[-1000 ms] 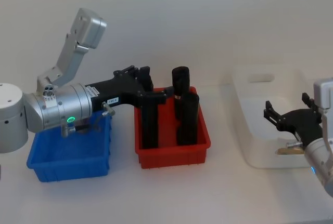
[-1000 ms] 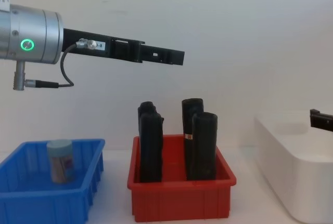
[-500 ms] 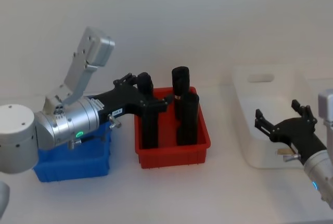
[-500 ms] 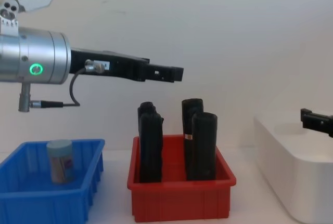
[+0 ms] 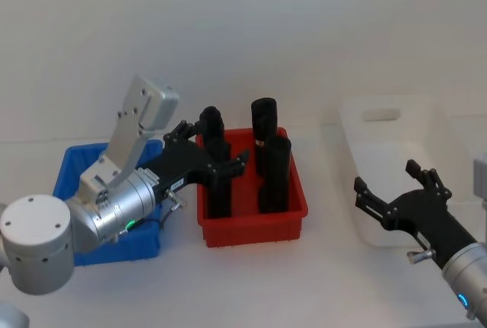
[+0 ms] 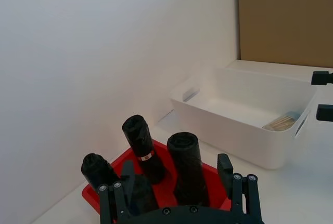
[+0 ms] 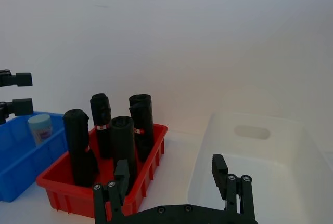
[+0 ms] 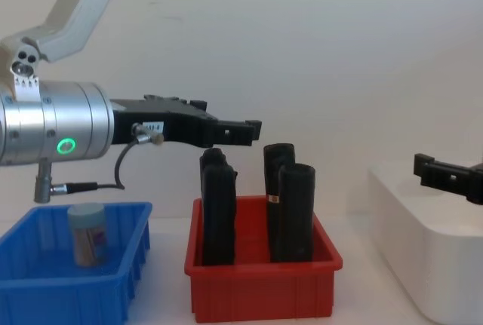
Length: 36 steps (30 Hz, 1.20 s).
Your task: Pick the cotton swabs from the blue box and place them into the white box.
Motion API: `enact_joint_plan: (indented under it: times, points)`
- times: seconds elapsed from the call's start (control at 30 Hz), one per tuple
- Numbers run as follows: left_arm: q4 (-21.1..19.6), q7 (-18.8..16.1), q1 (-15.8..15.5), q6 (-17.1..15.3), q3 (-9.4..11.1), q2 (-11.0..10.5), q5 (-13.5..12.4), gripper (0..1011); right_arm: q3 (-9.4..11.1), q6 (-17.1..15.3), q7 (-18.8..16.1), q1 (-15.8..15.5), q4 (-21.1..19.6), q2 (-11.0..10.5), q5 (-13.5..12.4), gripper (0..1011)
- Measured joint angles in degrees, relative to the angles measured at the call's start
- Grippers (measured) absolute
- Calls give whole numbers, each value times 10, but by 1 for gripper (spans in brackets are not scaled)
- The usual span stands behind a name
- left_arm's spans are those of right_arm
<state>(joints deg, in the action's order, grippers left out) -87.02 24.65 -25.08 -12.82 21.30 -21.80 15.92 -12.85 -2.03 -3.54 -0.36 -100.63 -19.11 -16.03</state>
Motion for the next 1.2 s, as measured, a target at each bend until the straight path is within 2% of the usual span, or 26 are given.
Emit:
enact_joint_plan:
  times: [0.93, 1.2]
  points:
    - [-54, -210, 101, 105, 42, -1, -39, 1004, -1, 1, -3, -5, -6, -2, -4, 1002]
    - [-62, -238, 114, 119, 47, -1, -44, 1004, -1, 1, -3, -5, -6, -2, -4, 1002]
